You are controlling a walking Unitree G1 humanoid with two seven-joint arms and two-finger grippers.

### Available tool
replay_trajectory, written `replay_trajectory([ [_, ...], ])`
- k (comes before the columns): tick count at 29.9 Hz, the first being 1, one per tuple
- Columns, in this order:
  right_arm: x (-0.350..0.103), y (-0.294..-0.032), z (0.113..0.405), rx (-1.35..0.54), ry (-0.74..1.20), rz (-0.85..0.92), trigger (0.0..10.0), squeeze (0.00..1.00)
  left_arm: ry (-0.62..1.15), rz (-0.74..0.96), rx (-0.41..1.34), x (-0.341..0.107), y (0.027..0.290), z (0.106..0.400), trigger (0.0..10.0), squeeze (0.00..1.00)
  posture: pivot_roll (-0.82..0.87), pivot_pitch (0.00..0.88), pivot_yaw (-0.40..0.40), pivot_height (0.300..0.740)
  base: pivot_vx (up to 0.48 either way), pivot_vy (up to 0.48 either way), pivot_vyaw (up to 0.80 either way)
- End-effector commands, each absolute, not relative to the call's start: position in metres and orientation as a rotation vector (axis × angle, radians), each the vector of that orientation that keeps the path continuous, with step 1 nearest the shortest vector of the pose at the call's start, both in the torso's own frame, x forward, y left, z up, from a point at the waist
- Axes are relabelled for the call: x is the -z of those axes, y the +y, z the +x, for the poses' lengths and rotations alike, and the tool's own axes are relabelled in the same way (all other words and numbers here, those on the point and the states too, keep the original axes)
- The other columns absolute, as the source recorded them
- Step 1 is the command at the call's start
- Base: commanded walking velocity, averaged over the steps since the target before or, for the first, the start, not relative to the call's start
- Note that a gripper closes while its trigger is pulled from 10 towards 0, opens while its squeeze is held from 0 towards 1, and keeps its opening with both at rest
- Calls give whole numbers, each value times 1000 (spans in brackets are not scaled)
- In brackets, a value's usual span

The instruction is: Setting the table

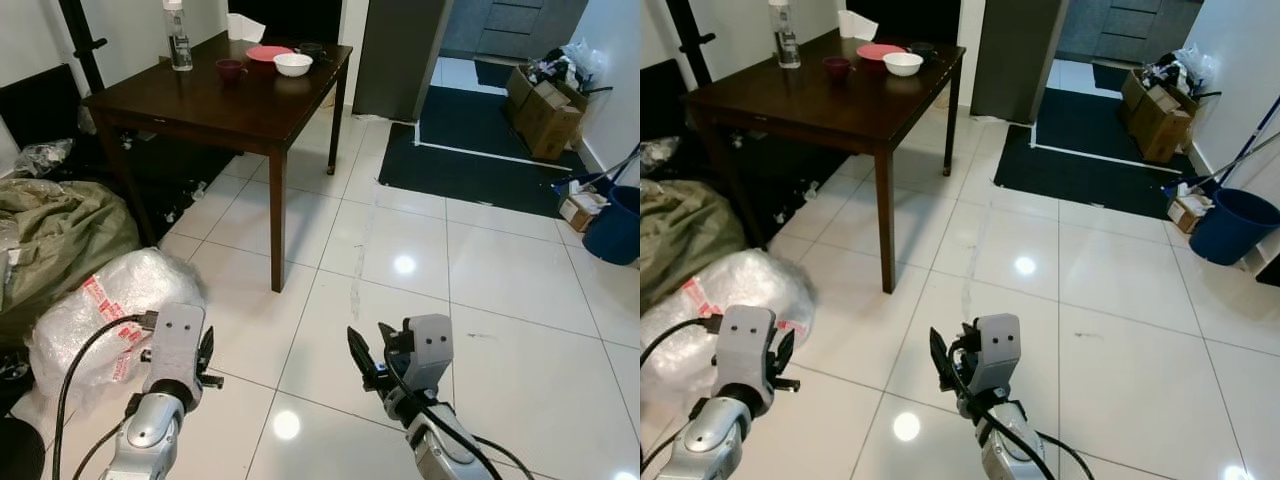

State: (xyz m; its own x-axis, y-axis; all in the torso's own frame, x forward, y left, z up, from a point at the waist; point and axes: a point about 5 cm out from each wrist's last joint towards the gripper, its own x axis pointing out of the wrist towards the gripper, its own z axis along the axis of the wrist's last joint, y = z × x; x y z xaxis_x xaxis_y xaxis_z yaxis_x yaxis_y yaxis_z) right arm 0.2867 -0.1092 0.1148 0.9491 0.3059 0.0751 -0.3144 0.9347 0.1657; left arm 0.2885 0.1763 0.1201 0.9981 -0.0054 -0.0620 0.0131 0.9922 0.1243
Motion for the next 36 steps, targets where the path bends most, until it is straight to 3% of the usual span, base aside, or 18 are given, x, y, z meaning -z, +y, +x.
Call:
replay_trajectory([
  [1,-110,-113,286,-298,-34,173,10000,0,73,127,18,-116,175,287,10000,1000,41,94,42,740,0,0,0],
  [10,-110,-113,285,-302,-35,171,10000,0,78,139,-9,-118,177,292,10000,1000,46,108,30,740,0,0,0],
  [11,-111,-112,286,-302,-38,171,10000,0,85,154,-23,-118,179,292,10000,0,50,110,30,740,0,0,0],
  [21,-111,-115,288,-302,-46,160,10000,0,72,157,15,-120,181,289,10000,0,63,104,46,740,0,0,0],
  [22,-110,-115,288,-298,-44,159,10000,0,72,159,26,-120,180,288,5804,0,60,106,46,740,0,0,0],
  [23,-110,-115,288,-291,-43,164,10000,0,76,154,35,-120,179,288,3216,0,60,108,45,740,0,0,0],
  [24,-110,-115,288,-291,-43,164,10000,0,76,154,35,-120,179,288,3216,0,60,108,45,740,0,0,0],
  [25,-112,-113,289,-288,-48,173,10000,0,84,160,38,-120,179,290,10000,0,71,106,49,740,0,0,0],
  [36,-111,-117,286,-272,-52,167,10000,0,96,154,30,-116,175,292,10000,0,45,111,49,740,0,0,0],
])
